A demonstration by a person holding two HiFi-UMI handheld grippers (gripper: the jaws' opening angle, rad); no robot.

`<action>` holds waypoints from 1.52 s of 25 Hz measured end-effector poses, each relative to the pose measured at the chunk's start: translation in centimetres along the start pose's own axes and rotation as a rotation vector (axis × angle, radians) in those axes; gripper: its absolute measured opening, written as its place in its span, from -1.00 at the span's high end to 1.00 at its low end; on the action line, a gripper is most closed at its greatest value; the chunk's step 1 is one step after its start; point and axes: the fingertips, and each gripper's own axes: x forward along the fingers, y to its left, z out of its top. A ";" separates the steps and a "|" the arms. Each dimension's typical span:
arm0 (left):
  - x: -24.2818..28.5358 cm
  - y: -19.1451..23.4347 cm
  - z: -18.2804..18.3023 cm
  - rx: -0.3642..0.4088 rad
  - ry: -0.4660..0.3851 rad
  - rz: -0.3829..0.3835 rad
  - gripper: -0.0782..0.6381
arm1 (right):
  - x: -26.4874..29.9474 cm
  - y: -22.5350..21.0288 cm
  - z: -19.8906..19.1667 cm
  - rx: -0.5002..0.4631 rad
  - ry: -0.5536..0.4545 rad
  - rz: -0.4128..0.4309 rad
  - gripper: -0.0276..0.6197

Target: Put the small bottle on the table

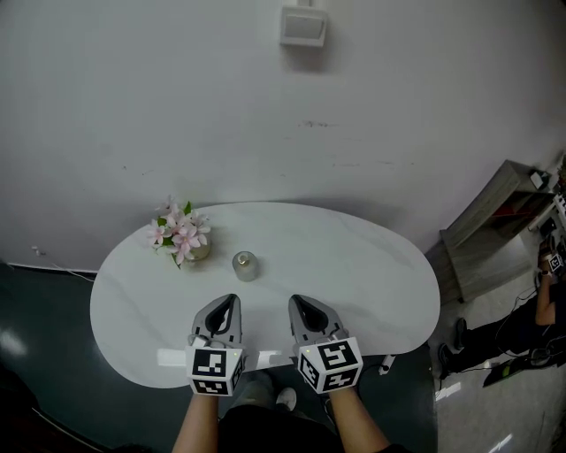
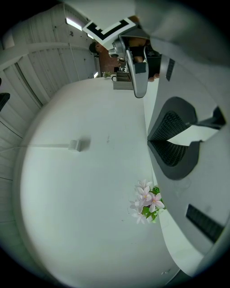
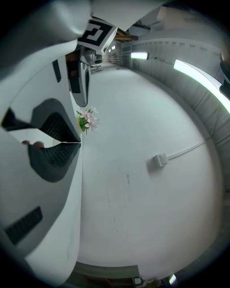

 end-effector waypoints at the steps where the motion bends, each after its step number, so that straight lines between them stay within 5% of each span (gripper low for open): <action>1: -0.1 -0.1 0.2 -0.001 -0.005 0.000 0.75 | -0.1 0.0 0.2 -0.005 -0.004 0.001 0.71; 22: -1.6 -2.6 3.8 0.033 -0.071 -0.022 0.75 | -3.2 -0.5 2.9 -0.055 -0.060 -0.004 0.71; 38: -3.6 -1.7 6.5 0.052 -0.122 0.044 0.75 | -4.9 -0.9 5.6 -0.104 -0.112 0.007 0.71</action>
